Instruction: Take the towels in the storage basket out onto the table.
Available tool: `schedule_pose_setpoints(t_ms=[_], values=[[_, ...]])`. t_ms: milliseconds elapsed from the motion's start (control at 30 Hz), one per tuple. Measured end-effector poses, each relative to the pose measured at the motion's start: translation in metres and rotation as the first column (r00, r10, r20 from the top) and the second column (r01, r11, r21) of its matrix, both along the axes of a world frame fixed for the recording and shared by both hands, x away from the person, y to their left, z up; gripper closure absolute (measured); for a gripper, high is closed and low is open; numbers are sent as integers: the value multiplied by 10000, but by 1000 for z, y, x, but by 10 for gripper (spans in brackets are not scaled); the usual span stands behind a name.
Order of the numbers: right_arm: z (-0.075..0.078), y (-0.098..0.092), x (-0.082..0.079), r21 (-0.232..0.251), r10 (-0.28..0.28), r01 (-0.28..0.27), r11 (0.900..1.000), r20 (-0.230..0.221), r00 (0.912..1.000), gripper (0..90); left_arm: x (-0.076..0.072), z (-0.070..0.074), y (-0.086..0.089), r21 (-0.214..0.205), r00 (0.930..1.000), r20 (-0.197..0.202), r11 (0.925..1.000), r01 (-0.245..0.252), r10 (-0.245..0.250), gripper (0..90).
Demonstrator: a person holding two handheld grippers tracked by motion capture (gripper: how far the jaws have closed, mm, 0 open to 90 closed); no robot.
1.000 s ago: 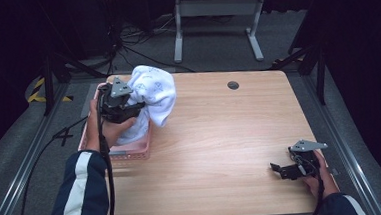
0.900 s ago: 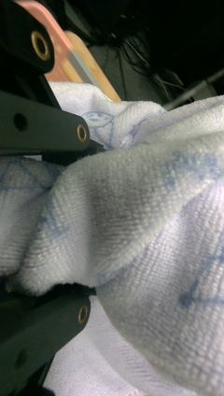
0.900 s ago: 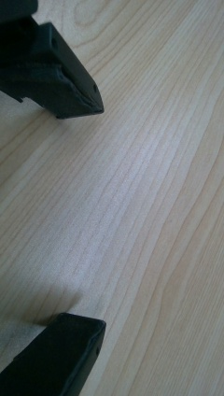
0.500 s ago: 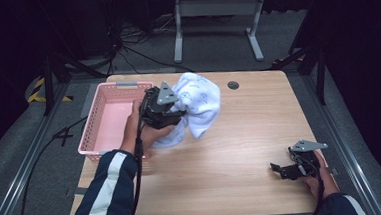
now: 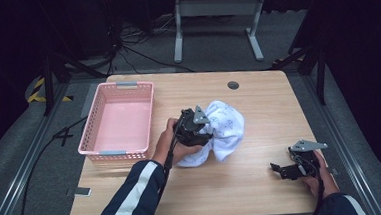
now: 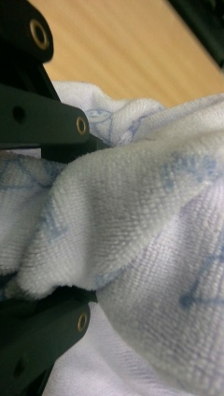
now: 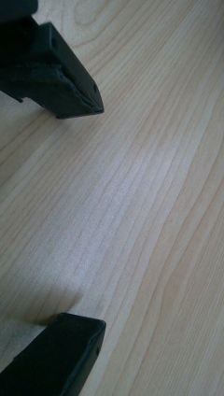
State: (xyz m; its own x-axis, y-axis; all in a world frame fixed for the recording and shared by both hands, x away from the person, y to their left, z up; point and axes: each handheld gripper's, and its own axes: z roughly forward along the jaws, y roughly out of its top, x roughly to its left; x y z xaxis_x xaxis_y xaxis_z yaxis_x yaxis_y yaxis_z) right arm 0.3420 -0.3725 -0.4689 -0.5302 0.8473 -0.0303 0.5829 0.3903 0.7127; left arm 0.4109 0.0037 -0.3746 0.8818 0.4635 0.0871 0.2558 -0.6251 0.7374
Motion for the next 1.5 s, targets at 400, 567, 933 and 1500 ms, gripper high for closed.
schedule_pose_setpoints(t_ms=[400,567,933,1500], values=[[0,0,-1,1,0,0,10000,-7,10000,5,-18,-26,-4,599,9996,-244,9980,182,-167,184],[0,0,-2,-18,-32,32,10000,10,10000,6,-49,-13,23,388,9986,130,9979,511,-516,195],[28,30,-21,986,1158,-1225,9876,716,9907,365,-73,-71,74,98,9945,-831,9978,654,-644,309],[13,146,-39,-619,4227,-4196,9056,508,9048,491,-64,-93,70,386,9970,-769,9992,58,-28,554]])
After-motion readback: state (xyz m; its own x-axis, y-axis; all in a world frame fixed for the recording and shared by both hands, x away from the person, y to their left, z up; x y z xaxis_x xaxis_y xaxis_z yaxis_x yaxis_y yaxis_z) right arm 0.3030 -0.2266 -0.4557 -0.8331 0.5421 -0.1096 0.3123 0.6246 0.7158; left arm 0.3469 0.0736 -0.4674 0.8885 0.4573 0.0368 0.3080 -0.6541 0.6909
